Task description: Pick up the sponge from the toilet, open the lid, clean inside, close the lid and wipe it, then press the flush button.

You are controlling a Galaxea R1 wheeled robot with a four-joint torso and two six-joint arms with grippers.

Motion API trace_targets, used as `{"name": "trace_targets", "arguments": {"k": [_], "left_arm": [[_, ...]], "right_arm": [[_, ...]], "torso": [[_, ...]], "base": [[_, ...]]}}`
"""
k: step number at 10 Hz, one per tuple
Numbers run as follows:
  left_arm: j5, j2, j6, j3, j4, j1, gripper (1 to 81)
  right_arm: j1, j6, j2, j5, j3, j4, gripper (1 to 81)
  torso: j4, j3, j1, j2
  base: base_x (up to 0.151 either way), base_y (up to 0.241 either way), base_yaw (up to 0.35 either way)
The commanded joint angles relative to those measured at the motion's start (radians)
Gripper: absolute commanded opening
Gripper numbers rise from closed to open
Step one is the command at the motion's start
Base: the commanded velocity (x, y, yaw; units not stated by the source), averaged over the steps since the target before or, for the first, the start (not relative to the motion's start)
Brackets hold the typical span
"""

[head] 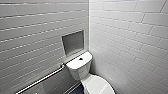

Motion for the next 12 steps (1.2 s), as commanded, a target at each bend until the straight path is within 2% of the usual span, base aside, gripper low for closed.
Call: {"name": "trace_targets", "arguments": {"k": [1, 6, 8, 9, 10, 11, 12], "left_arm": [[0.061, 0.014, 0.003, -0.025, -0.005, -0.028, 81.1], [0.06, 0.02, 0.004, -0.035, -0.005, -0.022, 81.1], [0.06, 0.017, 0.003, -0.035, -0.005, -0.022, 81.1], [0.06, 0.017, 0.003, -0.035, -0.005, -0.02, 81.1], [0.06, 0.02, 0.003, -0.038, -0.005, -0.022, 81.1], [0.06, 0.024, 0.003, -0.041, -0.005, -0.022, 81.1], [0.06, 0.025, 0.003, -0.044, -0.005, -0.02, 81.1]], "right_arm": [[0.01, -0.001, -0.005, -0.05, -0.014, -0.023, 1.0], [0.01, -0.001, 0.026, -0.05, -0.049, -0.023, 1.0], [0.011, -0.001, 0.03, -0.051, -0.051, -0.021, 1.0], [0.011, -0.001, 0.03, -0.05, -0.051, -0.021, 1.0], [0.011, 0.0, 0.032, -0.051, -0.051, -0.021, 1.0], [0.011, 0.0, 0.032, -0.05, -0.051, -0.021, 1.0], [0.011, 0.0, 0.032, -0.05, -0.051, -0.021, 1.0]], "torso": [[0.0, 0.062, -0.061, 0.096], [0.0, 0.185, -0.179, 0.277], [0.0, 0.156, -0.229, 0.351], [0.0, 0.162, -0.247, 0.377], [0.0, 0.168, -0.202, 0.308], [0.0, 0.17, -0.224, 0.341], [0.0, 0.22, -0.237, 0.361]], "base": [[0.0, 0.0, 0.0], [0.0, 0.0, 0.0], [0.0, 0.0, 0.0], [0.0, 0.0, 0.0], [0.0, 0.0, 0.0], [0.0, 0.0, 0.0], [0.0, 0.0, 0.0]]}}
